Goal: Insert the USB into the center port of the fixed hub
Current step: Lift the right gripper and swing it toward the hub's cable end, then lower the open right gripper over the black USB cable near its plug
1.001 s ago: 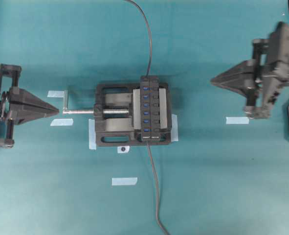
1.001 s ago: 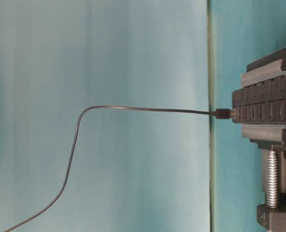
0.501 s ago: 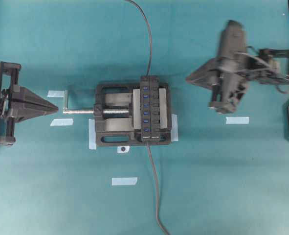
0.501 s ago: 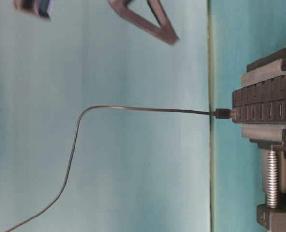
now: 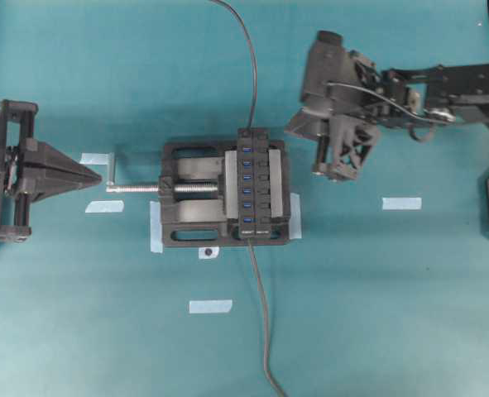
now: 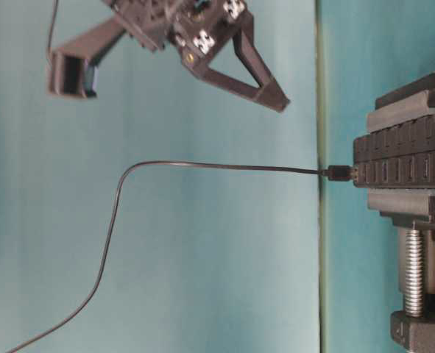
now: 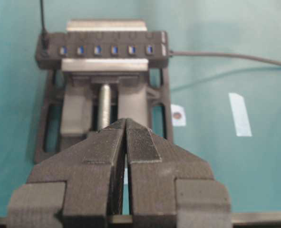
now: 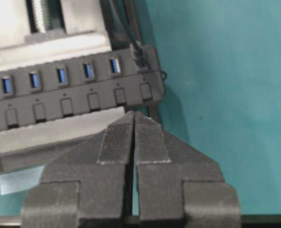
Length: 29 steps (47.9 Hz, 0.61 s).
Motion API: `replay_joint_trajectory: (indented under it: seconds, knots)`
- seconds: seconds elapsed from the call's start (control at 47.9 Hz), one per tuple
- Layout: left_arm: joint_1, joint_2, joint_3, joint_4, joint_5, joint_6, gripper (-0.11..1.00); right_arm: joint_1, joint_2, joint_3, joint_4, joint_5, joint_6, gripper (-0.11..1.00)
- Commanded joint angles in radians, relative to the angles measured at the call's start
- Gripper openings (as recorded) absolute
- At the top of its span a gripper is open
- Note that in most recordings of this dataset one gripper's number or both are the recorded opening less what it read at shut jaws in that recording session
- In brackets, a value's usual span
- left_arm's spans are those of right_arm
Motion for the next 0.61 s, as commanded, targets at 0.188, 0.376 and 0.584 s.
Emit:
replay_joint_trajectory:
  seconds: [0.188, 0.376, 0.584]
  knots:
    - [0.003, 0.006, -0.026, 0.002, 0.009, 0.000, 0.00, -0.005, 0.048, -0.087, -0.002, 0.026, -0.028, -0.01]
    - [0.003, 0.005, -0.026, 0.003, 0.009, 0.000, 0.00, -0.005, 0.083, -0.123, -0.002, 0.037, -0.054, -0.01]
    - [0.003, 0.005, -0.026, 0.002, 0.009, 0.000, 0.00, -0.005, 0.115, -0.146, -0.002, 0.054, -0.078, -0.02]
